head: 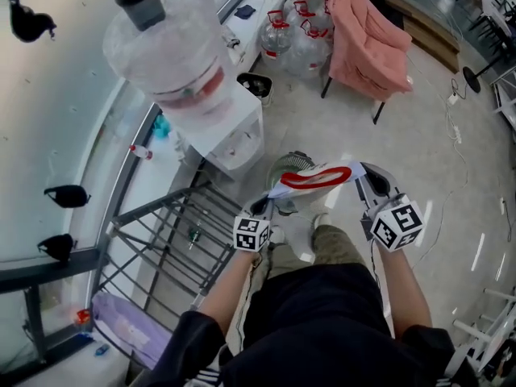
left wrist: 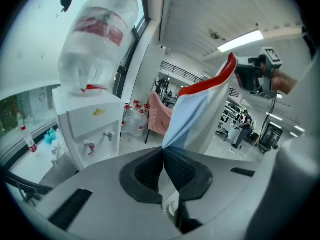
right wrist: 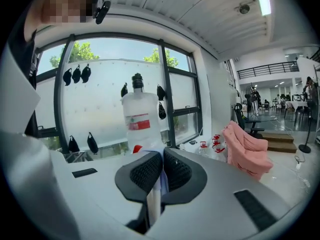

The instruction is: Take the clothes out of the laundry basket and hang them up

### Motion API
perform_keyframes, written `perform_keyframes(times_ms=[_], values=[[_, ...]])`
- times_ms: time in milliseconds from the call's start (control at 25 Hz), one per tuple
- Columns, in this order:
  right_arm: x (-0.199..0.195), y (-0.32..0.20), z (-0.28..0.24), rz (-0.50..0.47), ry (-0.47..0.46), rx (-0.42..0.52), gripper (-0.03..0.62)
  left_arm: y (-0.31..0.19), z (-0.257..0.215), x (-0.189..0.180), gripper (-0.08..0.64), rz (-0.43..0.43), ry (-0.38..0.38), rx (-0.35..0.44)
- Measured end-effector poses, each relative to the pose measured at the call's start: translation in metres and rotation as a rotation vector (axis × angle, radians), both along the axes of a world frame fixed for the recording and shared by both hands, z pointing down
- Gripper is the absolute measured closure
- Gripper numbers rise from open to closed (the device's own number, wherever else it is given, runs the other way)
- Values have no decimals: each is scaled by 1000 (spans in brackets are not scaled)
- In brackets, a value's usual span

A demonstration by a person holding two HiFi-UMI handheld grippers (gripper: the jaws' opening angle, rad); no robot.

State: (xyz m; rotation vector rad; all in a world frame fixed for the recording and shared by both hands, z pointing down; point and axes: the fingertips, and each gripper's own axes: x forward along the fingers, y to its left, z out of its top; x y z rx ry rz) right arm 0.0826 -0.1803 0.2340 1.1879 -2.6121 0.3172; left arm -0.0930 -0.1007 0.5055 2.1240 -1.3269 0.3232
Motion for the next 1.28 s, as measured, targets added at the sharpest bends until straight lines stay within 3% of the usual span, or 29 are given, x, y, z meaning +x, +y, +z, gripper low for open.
perform_keyframes(times_ms=[160, 400, 560, 840, 960, 1280], values=[[23, -2, 1, -47, -37, -2, 591, 23, -59, -26, 549, -103, -52, 90], [29, -12, -8, -263, -94, 37, 591, 69, -167, -58, 551, -432, -151, 215], [19, -7, -30, -423, -84, 121, 591, 105, -232, -64, 551, -613, -243, 273], [0, 15, -71, -597, -219, 202, 591, 175, -308, -57, 551, -819, -368, 350], [-14, 35, -94, -678, -274, 220, 590, 210, -334, -55, 551, -912, -383, 370], [-78, 106, -149, -846, -301, 273, 590, 322, -379, -59, 551, -1105, -423, 390]])
